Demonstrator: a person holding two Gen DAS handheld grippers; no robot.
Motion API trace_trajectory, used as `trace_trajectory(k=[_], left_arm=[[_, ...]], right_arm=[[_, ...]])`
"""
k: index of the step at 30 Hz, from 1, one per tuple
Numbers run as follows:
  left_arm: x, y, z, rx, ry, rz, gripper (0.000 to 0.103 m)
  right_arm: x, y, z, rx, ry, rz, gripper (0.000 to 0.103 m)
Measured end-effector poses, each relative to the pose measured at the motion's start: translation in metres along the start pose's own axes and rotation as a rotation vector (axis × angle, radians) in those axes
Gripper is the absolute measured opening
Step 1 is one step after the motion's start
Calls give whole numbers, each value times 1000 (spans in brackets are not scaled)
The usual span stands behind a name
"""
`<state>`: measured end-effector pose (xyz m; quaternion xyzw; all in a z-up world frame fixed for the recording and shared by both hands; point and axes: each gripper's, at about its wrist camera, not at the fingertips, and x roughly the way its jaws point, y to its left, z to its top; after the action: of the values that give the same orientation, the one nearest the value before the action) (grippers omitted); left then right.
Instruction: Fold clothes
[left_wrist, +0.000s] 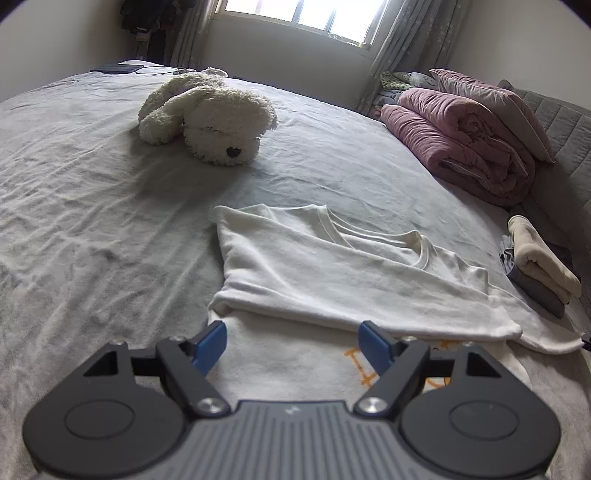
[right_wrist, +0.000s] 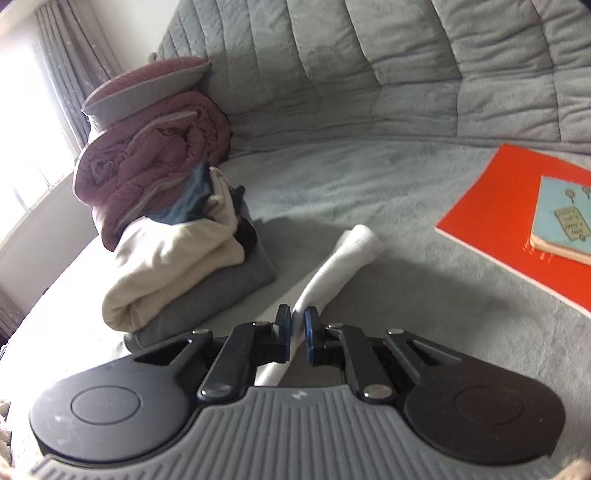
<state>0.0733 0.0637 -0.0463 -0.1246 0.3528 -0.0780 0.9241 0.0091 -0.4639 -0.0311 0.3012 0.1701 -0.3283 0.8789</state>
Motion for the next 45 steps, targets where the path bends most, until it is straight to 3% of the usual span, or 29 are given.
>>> trace_trajectory(k=[6, 10, 11, 15, 16, 17, 25, 30, 33, 35, 36, 45], left_arm=[[-9, 9, 2, -26, -16, -2, 79], [-15, 15, 2, -40, -17, -8, 79], [-16, 16, 1, -43, -14, -10, 79], [-18, 16, -1, -37, -6, -16, 79], [-18, 16, -2, -35, -5, -16, 79], [-18, 16, -2, -34, -4, -17, 79], [-11, 10, -4, -29, 15, -22, 79], [-2, 8, -6, -25, 34, -16, 79], [2, 8, -5, -30, 41, -18, 79], [4, 7, -5, -30, 46, -19, 79], [5, 7, -5, -31, 47, -19, 79], [2, 9, -1, -70, 43, -34, 79]], right_arm=[[-32, 22, 15, -30, -124, 105, 3], [-46, 30, 24, -25, -109, 131, 6], [-45, 28, 25, -7, -80, 139, 15], [-35, 14, 18, 63, 23, 98, 26], [-32, 11, 15, 78, 42, 80, 47], [-29, 7, 12, 96, 51, 56, 59], [6, -13, -12, 61, 119, -100, 59], [21, -14, -20, -22, 82, -105, 60], [31, -9, -20, -78, 61, -100, 55], [33, -9, -20, -90, 50, -93, 16], [33, -10, -20, -91, 46, -89, 12], [-15, 26, 2, -115, -107, 56, 8]])
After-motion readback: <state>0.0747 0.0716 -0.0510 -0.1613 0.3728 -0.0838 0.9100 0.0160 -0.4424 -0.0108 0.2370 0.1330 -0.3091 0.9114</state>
